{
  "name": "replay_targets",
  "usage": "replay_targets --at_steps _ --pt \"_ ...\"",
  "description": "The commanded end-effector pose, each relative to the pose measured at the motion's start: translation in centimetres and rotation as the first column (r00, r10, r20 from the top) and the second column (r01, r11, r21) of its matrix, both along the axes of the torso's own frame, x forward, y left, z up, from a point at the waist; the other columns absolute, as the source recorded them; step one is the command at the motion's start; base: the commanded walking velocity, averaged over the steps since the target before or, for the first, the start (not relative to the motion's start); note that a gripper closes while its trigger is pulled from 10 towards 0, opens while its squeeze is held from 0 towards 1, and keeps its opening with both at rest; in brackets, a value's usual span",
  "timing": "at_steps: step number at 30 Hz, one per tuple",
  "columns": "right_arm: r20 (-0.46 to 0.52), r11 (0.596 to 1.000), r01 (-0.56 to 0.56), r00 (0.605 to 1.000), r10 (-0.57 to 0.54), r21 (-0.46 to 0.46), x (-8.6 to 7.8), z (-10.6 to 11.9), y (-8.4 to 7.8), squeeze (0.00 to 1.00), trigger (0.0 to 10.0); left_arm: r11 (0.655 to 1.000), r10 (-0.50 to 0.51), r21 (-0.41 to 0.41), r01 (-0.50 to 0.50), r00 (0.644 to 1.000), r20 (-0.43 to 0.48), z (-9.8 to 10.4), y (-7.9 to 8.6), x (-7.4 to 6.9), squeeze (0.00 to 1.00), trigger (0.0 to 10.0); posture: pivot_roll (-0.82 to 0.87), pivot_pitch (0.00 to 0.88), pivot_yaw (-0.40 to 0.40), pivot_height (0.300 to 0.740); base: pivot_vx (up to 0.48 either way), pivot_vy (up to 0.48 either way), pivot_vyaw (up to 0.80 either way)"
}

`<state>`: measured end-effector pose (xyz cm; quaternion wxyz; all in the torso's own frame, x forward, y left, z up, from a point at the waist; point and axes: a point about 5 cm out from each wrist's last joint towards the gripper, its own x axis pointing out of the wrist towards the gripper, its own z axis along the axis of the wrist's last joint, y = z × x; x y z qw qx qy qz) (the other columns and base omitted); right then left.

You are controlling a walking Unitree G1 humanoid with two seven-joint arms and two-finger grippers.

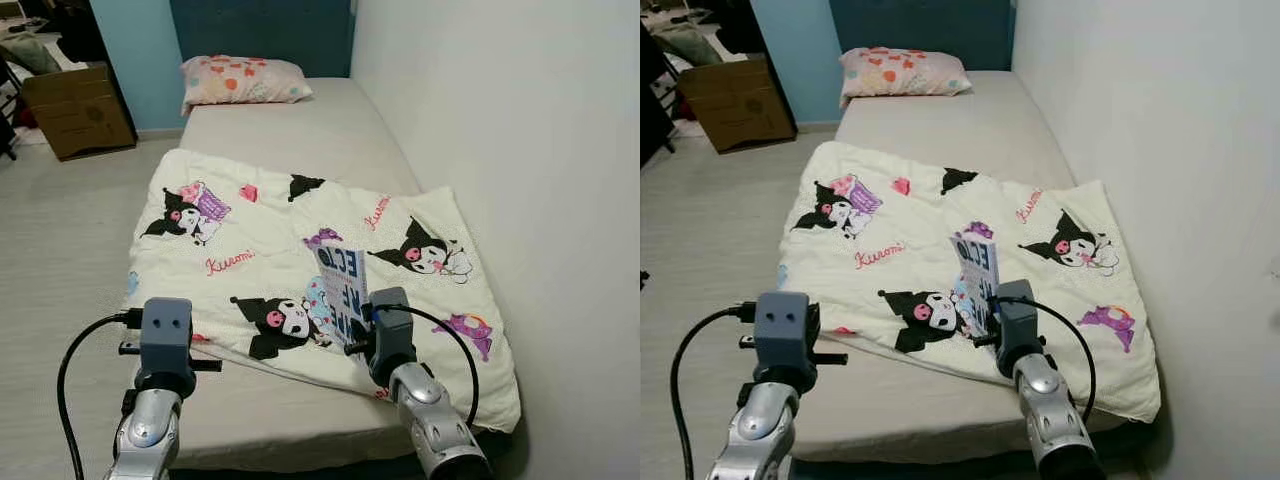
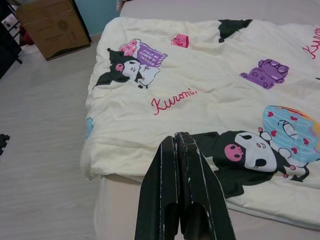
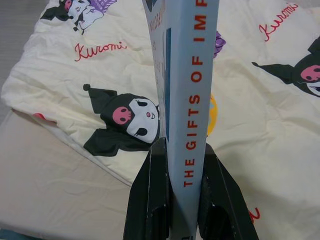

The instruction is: Clean up the room

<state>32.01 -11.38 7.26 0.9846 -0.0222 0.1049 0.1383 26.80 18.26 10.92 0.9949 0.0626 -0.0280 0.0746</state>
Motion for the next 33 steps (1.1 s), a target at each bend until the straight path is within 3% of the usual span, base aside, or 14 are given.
replay_targets --at_steps 1,33 --pt "-0.001 1.0 -0.005 1.0 0.005 0.007 -0.24 -0.23 0.16 0.0 10.0 1.0 0.0 0.002 0.0 0.999 -0.033 -0.74 0.02 -0.49 0.0 10.0 -0.04 0.145 -0.024 0.74 0.0 0.0 0.0" --pt "0.006 1.0 -0.01 1.0 0.01 0.015 -0.37 -0.35 0.06 0.0 10.0 0.999 -0.024 -0.047 0.022 0.999 -0.04 -1.03 -0.51 -0.95 0.0 10.0 -0.04 0.124 -0.029 0.74 0.0 0.0 0.0"
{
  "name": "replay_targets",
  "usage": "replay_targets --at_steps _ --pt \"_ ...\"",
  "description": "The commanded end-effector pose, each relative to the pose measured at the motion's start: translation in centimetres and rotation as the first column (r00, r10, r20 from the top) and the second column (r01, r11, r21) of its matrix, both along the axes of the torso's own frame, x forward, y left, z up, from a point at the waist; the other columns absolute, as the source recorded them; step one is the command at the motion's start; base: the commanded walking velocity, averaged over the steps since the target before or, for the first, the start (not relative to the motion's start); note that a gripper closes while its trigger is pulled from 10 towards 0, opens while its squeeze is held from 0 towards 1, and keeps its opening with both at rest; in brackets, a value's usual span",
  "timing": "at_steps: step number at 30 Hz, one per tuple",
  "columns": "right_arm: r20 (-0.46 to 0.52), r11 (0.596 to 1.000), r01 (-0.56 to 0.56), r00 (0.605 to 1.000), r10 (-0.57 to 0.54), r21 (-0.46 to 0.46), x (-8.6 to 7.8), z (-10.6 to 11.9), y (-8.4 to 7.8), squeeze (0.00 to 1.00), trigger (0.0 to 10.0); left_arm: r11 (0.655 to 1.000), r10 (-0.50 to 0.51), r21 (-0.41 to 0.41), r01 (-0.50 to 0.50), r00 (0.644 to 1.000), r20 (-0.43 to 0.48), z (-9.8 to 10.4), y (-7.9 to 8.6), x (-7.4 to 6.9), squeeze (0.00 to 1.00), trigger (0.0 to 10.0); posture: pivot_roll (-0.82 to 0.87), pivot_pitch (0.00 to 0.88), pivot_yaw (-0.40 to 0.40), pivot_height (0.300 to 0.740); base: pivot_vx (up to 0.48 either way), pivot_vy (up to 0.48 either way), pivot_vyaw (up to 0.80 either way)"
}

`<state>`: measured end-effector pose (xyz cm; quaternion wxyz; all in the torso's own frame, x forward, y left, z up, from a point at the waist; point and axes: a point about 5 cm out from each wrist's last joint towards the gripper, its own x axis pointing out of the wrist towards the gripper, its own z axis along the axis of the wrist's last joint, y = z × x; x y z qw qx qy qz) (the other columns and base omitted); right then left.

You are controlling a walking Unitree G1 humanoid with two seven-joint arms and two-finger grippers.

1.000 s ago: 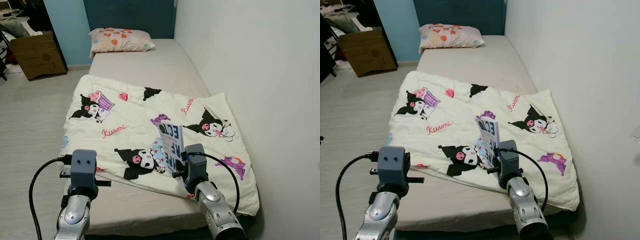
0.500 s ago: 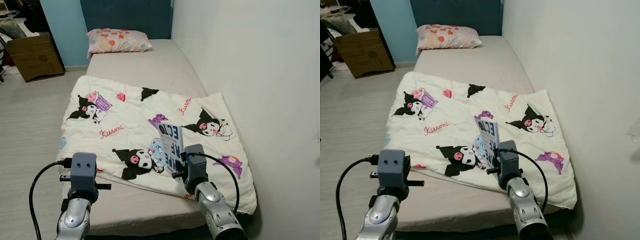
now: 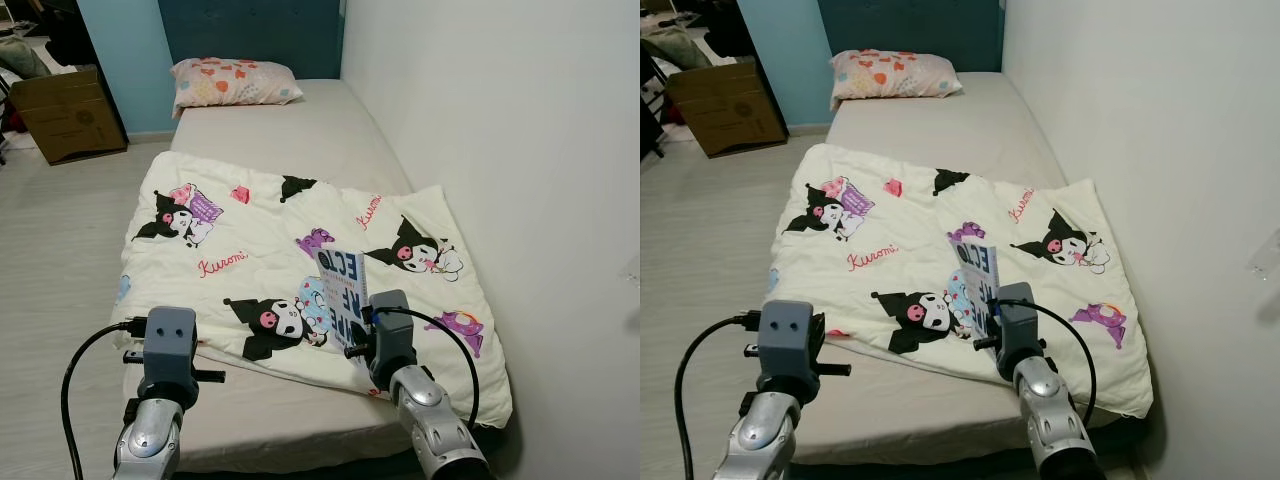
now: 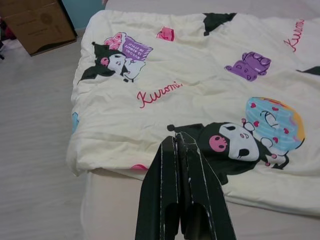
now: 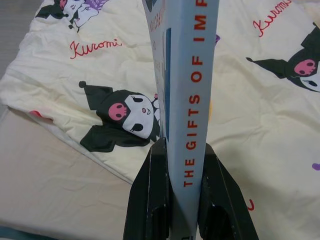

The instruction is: Clean up the room

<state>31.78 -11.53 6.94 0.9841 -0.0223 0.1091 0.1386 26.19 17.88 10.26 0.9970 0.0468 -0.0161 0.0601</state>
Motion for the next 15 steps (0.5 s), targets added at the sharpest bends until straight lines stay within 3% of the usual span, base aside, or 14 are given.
replay_targets --at_steps 1,12,15 --pt "0.021 1.0 -0.008 1.0 0.008 0.018 -0.1 0.0 0.2 0.0 10.0 1.0 0.014 -0.017 -0.015 1.0 -0.02 -0.4 -0.1 -0.4 0.0 10.0 -0.04 0.124 -0.029 0.74 0.0 0.0 0.0" --pt "0.009 0.999 0.044 0.999 -0.044 -0.018 -0.2 -0.3 -0.9 0.0 10.0 0.999 0.05 -0.005 -0.05 0.999 -0.004 -0.4 0.5 -0.3 0.0 10.0 -0.05 0.119 -0.03 0.74 0.0 0.0 0.0" --pt "0.022 0.993 0.117 0.993 -0.117 -0.017 -0.1 -0.1 -1.7 0.0 10.0 0.999 0.048 -0.003 -0.048 0.999 0.003 -0.2 0.4 -0.2 0.0 10.0 -0.04 0.119 -0.031 0.74 0.0 0.0 0.0"
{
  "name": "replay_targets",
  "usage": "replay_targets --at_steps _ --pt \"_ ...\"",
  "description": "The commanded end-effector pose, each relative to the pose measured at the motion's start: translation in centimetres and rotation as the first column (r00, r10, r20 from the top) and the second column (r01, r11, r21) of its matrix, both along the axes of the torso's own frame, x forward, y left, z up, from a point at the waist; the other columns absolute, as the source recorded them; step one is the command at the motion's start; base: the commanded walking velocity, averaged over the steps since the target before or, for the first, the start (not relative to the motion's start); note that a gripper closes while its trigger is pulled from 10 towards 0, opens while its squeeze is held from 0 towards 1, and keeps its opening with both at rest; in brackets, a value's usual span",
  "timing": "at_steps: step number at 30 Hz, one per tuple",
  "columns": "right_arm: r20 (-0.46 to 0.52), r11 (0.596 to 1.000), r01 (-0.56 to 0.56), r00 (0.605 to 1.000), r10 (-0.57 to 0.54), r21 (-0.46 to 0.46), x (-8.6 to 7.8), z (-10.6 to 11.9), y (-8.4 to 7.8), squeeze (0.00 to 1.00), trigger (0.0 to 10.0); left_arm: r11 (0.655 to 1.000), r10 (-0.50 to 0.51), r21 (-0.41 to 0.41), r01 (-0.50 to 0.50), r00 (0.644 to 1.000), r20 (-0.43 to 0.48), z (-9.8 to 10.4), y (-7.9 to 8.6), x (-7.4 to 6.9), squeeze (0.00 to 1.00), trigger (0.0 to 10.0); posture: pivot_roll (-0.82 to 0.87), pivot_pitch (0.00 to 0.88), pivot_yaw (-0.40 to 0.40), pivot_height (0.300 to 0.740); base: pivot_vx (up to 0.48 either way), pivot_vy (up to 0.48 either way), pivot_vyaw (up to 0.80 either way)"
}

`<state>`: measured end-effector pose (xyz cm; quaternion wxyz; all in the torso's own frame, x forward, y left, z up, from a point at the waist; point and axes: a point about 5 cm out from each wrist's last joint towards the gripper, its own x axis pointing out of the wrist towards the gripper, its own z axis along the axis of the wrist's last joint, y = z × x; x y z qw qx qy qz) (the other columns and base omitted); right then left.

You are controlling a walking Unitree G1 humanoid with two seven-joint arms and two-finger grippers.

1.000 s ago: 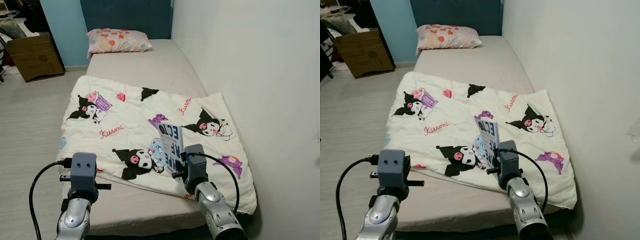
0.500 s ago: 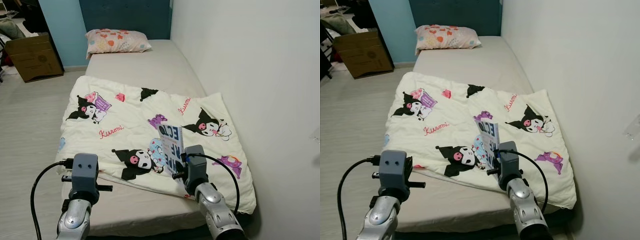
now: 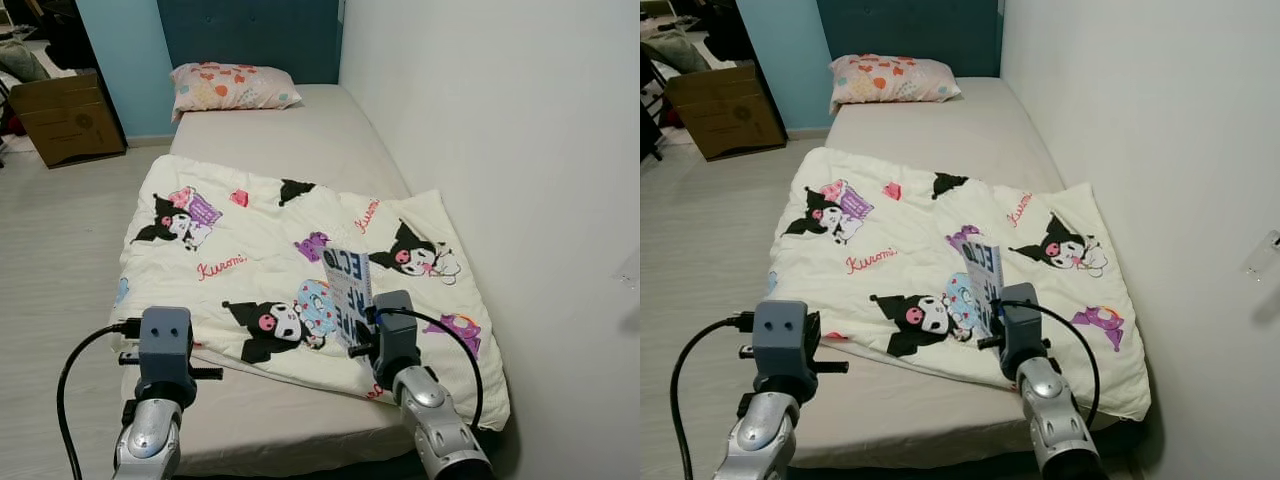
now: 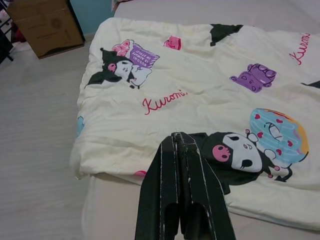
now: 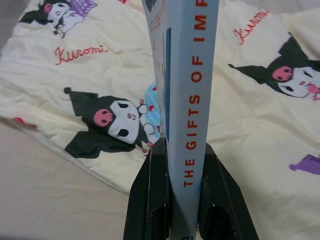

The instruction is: Clean up the room

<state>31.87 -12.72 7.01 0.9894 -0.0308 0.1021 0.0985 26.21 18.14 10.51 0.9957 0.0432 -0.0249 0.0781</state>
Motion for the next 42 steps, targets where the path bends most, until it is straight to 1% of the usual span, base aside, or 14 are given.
replay_targets --at_steps 1,2,5,7,9,13,17,24,42 --pt "0.01 0.998 0.065 0.998 -0.065 0.007 -0.1 -0.1 -0.7 0.0 10.0 1.0 0.012 0.004 -0.011 1.0 -0.016 -0.5 0.1 -0.2 0.0 10.0 -0.04 0.119 -0.031 0.74 0.0 0.0 0.0" --pt "0.01 0.998 0.065 0.998 -0.065 0.007 -0.1 -0.1 -0.7 0.0 10.0 1.0 0.012 0.004 -0.011 1.0 -0.016 -0.5 0.1 -0.2 0.0 10.0 -0.04 0.119 -0.031 0.74 0.0 0.0 0.0" --pt "0.019 0.991 0.127 0.992 -0.127 0.038 0.0 0.0 -1.3 0.0 10.0 1.0 -0.002 0.013 0.002 1.0 -0.01 -0.2 0.0 0.2 0.0 10.0 -0.04 0.108 -0.015 0.74 0.0 0.0 0.0" --pt "0.019 0.991 0.127 0.992 -0.127 0.038 0.0 0.0 -1.3 0.0 10.0 1.0 -0.002 0.013 0.002 1.0 -0.01 -0.2 0.0 0.2 0.0 10.0 -0.04 0.108 -0.015 0.74 0.0 0.0 0.0" --pt "-0.004 0.986 0.151 0.989 -0.151 0.074 0.1 -0.3 -1.4 0.0 10.0 1.0 -0.014 0.022 0.014 1.0 -0.007 0.0 0.3 0.6 0.0 10.0 -0.03 0.102 0.009 0.74 0.0 0.0 0.0" --pt "-0.027 0.984 0.151 0.988 -0.15 0.091 0.1 -0.5 -1.4 0.0 10.0 1.0 -0.016 0.022 0.016 1.0 -0.008 0.1 0.5 0.8 0.0 10.0 -0.03 0.1 0.019 0.74 0.0 0.0 0.0" --pt "-0.028 0.984 0.151 0.988 -0.149 0.097 0.2 -0.5 -1.3 0.0 10.0 1.0 -0.019 0.02 0.019 1.0 -0.007 0.2 0.5 0.9 0.0 10.0 -0.02 0.101 0.019 0.74 0.0 0.0 0.0" --pt "-0.032 0.99 0.114 0.993 -0.111 0.087 0.3 -0.5 -0.9 0.0 10.0 1.0 -0.003 -0.002 0.003 1.0 -0.006 -0.1 0.4 0.3 0.0 10.0 -0.02 0.106 -0.003 0.74 0.0 0.0 0.0" --pt "-0.032 0.992 0.088 0.996 -0.086 0.086 0.2 -0.6 -0.6 0.0 10.0 1.0 -0.007 -0.009 0.007 1.0 -0.001 -0.2 0.3 -0.2 0.0 10.0 -0.02 0.116 -0.011 0.74 0.0 0.416 0.0"
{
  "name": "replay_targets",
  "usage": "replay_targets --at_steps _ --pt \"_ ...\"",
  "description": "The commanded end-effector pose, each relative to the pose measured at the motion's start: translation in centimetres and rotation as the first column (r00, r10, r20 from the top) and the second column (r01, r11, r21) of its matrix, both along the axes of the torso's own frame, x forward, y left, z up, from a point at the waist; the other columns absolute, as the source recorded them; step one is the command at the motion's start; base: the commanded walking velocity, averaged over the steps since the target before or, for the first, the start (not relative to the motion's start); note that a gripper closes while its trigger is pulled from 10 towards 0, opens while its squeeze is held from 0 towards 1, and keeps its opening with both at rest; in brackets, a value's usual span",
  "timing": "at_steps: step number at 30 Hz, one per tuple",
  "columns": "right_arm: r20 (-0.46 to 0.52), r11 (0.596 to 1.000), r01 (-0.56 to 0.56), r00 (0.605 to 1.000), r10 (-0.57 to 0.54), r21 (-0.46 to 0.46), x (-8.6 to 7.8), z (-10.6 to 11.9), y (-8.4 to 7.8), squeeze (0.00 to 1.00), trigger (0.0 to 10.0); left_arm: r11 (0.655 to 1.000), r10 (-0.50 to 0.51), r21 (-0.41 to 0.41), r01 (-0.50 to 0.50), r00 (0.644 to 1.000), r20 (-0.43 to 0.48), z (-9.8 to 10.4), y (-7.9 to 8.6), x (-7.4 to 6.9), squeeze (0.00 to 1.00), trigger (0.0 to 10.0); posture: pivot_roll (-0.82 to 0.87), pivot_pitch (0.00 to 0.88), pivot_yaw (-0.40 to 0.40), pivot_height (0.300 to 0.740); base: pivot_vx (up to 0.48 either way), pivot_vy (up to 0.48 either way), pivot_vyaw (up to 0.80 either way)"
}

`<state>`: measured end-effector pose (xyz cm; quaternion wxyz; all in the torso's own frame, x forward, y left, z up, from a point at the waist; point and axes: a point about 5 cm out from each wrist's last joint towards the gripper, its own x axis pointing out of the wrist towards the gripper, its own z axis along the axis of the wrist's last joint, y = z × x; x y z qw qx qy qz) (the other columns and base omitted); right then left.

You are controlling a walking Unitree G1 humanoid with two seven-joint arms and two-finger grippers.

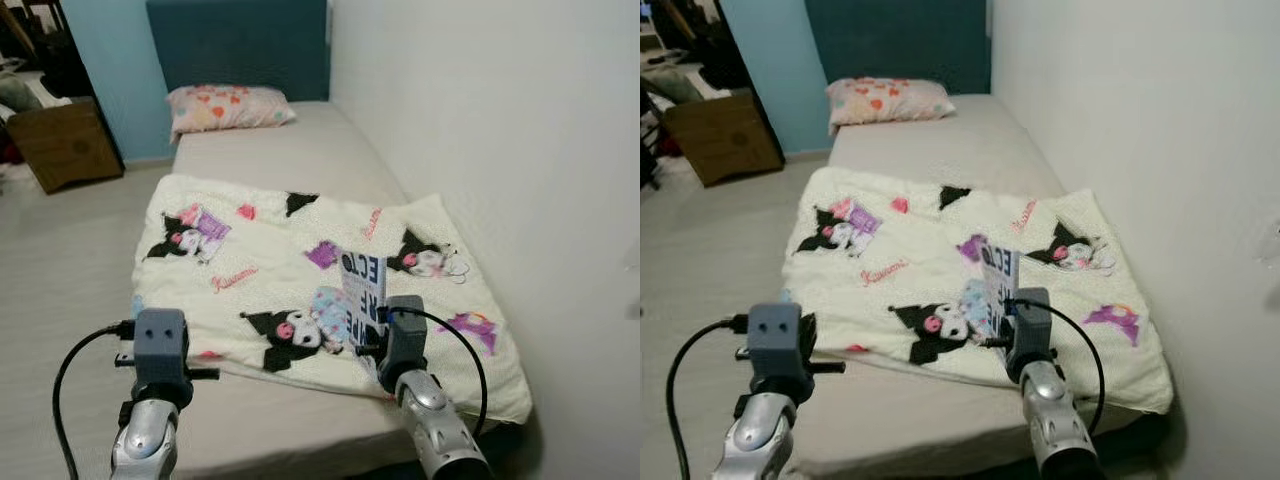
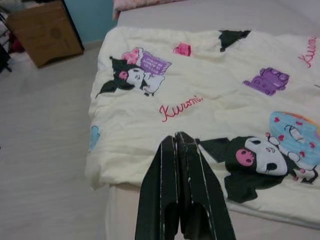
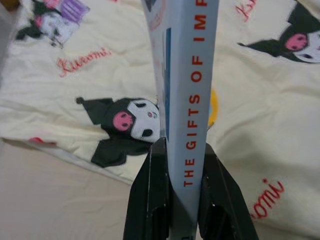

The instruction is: Clean up the room

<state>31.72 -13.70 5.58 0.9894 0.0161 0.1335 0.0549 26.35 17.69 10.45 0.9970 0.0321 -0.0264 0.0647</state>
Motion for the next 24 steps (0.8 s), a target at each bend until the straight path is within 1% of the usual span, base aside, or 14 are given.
replay_targets --at_steps 1,20,24 --pt "0.042 1.0 -0.01 0.999 0.009 0.008 0.35 0.81 0.37 0.0 10.0 1.0 0.021 0.013 -0.021 1.0 -0.005 -0.13 0.73 -0.31 0.0 10.0 -0.02 0.116 -0.012 0.74 0.0 0.439 0.0" --pt "0.042 0.999 -0.027 0.999 0.026 0.017 0.29 0.74 0.87 0.0 10.0 0.999 0.028 0.018 -0.028 1.0 -0.005 -0.06 1.04 -0.55 0.0 10.0 -0.01 0.119 -0.014 0.74 0.0 0.44 0.0" --pt "0.045 0.999 -0.034 0.998 0.033 0.022 0.24 0.72 1.18 0.0 10.0 0.999 0.029 0.021 -0.029 1.0 -0.006 -0.03 1.17 -0.66 0.0 10.0 0.0 0.12 -0.012 0.74 0.0 0.439 0.0"
